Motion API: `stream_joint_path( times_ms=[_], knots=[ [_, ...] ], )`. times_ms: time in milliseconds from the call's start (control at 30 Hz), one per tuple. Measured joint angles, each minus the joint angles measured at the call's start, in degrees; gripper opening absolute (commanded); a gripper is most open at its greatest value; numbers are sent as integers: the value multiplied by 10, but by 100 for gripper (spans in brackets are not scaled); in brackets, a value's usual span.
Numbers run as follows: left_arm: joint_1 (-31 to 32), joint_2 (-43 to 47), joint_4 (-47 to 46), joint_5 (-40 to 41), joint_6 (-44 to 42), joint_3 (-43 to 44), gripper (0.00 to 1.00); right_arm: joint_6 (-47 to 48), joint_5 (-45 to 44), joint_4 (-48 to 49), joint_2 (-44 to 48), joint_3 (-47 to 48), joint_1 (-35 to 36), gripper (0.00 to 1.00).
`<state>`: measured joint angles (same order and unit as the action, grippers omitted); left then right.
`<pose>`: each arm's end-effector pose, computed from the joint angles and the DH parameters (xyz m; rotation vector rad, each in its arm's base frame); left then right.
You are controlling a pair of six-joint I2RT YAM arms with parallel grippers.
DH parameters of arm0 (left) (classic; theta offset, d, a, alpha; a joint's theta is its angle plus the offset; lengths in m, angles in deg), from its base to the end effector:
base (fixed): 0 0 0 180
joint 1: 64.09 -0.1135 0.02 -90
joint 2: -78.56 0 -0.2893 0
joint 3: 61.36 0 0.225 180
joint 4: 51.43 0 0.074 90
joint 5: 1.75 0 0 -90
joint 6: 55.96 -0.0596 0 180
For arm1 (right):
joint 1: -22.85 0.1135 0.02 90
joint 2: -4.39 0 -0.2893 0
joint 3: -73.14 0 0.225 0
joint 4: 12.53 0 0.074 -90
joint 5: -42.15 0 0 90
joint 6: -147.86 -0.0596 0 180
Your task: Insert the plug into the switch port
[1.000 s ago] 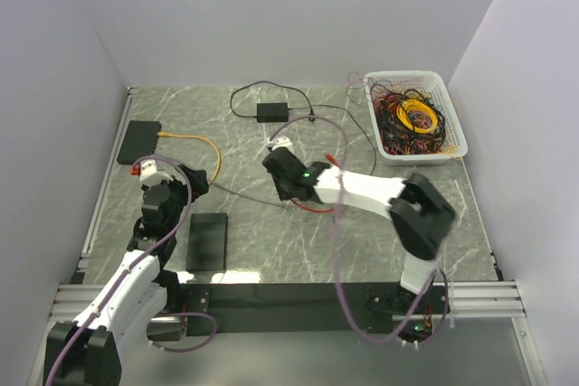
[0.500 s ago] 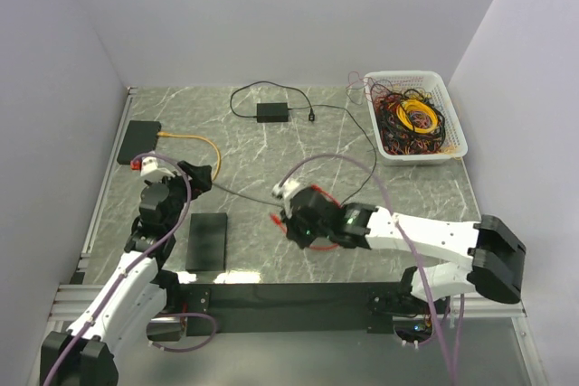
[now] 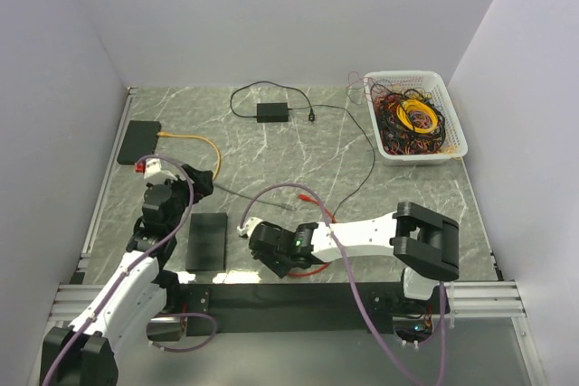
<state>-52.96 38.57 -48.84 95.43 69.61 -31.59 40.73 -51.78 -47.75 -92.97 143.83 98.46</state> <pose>0.1482 -0.0216 0.2300 -0.4730 1.7547 -0.4696 0.0837 0.3099 0.1817 -1.3094 2.3870 0.4289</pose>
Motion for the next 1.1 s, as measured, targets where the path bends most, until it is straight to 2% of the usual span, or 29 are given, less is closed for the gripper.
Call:
stream_joint_path(
  times_ms=[33, 100, 300, 433, 467, 500, 600, 933, 1100],
  knots=[
    [0, -2, 0, 0, 0, -1, 88, -2, -4, 4, -3, 2, 0, 46],
    [0, -5, -1, 0, 0, -1, 89, -1, -10, 7, -3, 3, 2, 51],
    [0, -4, 15, 14, 6, 2, 92, -3, -27, 5, 10, -10, 3, 53],
    [1, -6, 113, 65, 61, 43, 93, -13, -49, -8, 29, -17, 3, 54],
    [1, -7, 136, 73, 78, 57, 96, -16, -56, -10, 34, -17, 3, 54],
    [1, -10, 160, 78, 97, 73, 99, -19, -62, -10, 40, -17, 3, 54],
    [0, -19, 210, 78, 137, 101, 100, -31, -79, -14, 62, -17, 3, 54],
    [-52, -32, 317, 7, 211, 83, 99, -71, -103, -25, 189, -55, 3, 54],
    [-59, -79, 333, -25, 239, 75, 99, -85, -103, -33, 249, -71, 3, 55]
  ],
)
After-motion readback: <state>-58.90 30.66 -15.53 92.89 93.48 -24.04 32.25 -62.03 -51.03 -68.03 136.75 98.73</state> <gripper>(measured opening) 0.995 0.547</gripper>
